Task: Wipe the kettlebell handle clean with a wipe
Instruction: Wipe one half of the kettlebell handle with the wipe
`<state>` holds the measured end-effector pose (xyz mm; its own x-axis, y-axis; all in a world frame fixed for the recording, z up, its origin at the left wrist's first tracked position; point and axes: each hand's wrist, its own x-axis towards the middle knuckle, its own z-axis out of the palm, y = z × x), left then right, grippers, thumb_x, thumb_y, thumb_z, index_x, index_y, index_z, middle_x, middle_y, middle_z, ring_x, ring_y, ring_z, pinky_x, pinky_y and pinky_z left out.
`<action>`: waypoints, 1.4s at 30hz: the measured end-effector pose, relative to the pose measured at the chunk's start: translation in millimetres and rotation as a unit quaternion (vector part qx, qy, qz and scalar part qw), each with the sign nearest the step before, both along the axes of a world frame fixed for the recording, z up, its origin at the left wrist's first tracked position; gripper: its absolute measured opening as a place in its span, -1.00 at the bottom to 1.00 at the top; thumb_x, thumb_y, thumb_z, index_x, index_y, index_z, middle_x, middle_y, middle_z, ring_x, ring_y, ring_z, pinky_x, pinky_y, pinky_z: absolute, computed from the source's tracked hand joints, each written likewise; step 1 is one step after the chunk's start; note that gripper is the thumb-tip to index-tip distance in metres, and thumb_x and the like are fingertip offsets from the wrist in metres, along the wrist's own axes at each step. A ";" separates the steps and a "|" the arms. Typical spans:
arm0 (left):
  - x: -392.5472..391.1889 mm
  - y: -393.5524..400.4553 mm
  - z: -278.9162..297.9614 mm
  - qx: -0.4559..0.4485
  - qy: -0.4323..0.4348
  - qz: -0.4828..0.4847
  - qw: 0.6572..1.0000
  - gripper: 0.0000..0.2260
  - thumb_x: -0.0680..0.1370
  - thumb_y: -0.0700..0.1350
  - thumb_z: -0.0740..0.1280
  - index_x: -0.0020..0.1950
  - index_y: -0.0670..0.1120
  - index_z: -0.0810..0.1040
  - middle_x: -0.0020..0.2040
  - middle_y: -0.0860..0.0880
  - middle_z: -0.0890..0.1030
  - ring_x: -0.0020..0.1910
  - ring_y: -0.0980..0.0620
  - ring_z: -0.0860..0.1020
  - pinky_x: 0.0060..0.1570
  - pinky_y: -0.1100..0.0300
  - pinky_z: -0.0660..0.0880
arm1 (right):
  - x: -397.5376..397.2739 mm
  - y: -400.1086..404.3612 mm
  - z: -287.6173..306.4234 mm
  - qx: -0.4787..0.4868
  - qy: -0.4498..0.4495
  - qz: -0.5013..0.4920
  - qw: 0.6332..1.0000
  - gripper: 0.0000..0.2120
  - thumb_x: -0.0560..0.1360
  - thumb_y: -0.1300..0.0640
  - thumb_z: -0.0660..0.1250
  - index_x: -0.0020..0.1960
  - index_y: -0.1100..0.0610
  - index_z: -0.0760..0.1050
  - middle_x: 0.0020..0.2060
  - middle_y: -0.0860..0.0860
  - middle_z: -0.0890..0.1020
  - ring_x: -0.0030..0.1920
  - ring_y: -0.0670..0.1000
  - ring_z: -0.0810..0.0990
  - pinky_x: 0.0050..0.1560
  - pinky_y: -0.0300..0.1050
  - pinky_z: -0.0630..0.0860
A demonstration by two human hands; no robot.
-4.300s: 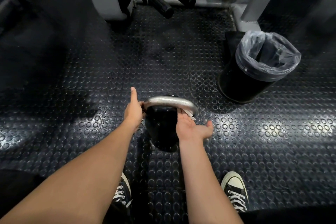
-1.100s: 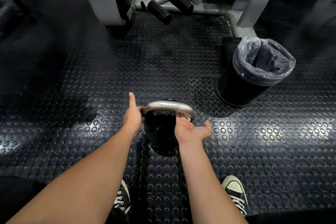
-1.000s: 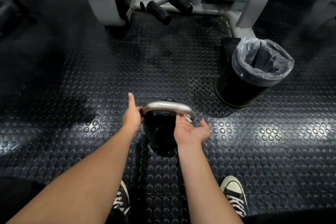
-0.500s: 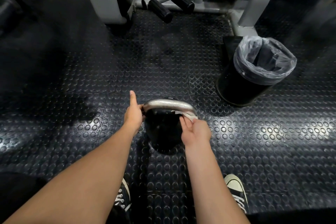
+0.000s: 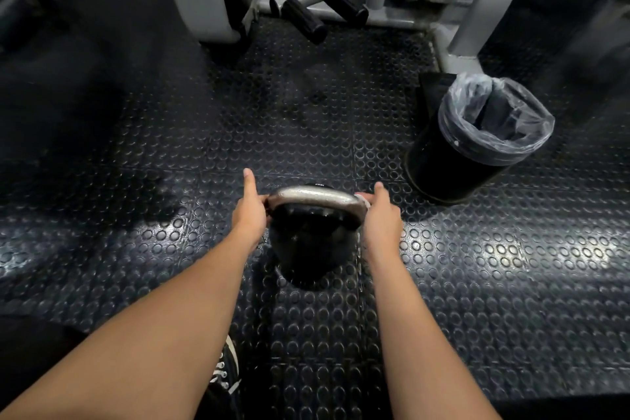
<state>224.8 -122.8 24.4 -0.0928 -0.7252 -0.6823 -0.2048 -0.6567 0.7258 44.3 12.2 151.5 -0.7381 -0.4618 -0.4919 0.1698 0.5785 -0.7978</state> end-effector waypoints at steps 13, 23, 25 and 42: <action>-4.0 3.9 8.3 -0.003 -0.001 0.011 1.000 0.18 0.04 0.87 -0.08 0.00 0.01 0.81 0.07 -0.14 0.78 0.20 -0.20 0.69 0.49 -0.20 0.41 | -13.2 -23.4 40.6 0.039 0.047 0.198 0.978 -0.29 0.52 -0.38 -0.12 -0.14 -0.05 0.73 0.18 0.07 0.56 0.09 0.01 0.47 0.18 0.00 0.35; -4.3 6.8 12.4 -0.005 0.006 0.008 1.000 0.14 0.05 0.87 -0.10 -0.08 0.03 0.82 0.06 -0.15 0.79 0.18 -0.18 0.71 0.47 -0.18 0.43 | -6.8 -16.9 40.7 0.037 0.118 0.214 0.969 -0.35 0.61 -0.29 -0.07 0.05 0.05 0.70 -0.04 0.05 0.54 -0.07 -0.02 0.42 0.06 -0.10 0.27; -5.3 7.4 14.2 -0.004 0.006 0.010 1.000 0.15 0.05 0.87 -0.10 -0.07 0.03 0.82 0.06 -0.15 0.79 0.18 -0.18 0.71 0.47 -0.18 0.43 | -6.5 -17.4 40.6 0.030 0.115 0.226 0.967 -0.37 0.61 -0.30 -0.07 0.02 0.00 0.71 -0.12 0.00 0.49 -0.07 -0.03 0.40 0.07 -0.12 0.25; -6.9 12.2 24.5 -0.006 -0.010 0.014 1.000 0.22 0.01 0.87 -0.15 0.03 0.02 0.81 0.06 -0.12 0.78 0.17 -0.15 0.70 0.45 -0.14 0.45 | -17.5 7.3 27.1 0.010 0.185 0.249 0.951 -0.75 0.55 -0.06 0.29 -0.01 0.04 0.70 -0.15 0.04 0.71 -0.17 -0.03 0.62 -0.03 -0.06 0.55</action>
